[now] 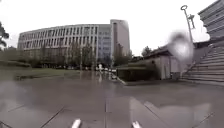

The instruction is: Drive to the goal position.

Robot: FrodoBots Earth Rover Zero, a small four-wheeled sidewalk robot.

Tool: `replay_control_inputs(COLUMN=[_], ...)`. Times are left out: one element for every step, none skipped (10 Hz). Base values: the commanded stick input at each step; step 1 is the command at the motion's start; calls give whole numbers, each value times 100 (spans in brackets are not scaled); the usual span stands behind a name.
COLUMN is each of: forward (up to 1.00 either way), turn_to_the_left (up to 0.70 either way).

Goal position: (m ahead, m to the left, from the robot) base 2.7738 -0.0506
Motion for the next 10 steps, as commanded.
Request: replay_control_inputs(forward=[70,70,70,70,70,70,70,70,70,70], turn_to_the_left=[0,0,0,0,0,1,10,32,3,1])
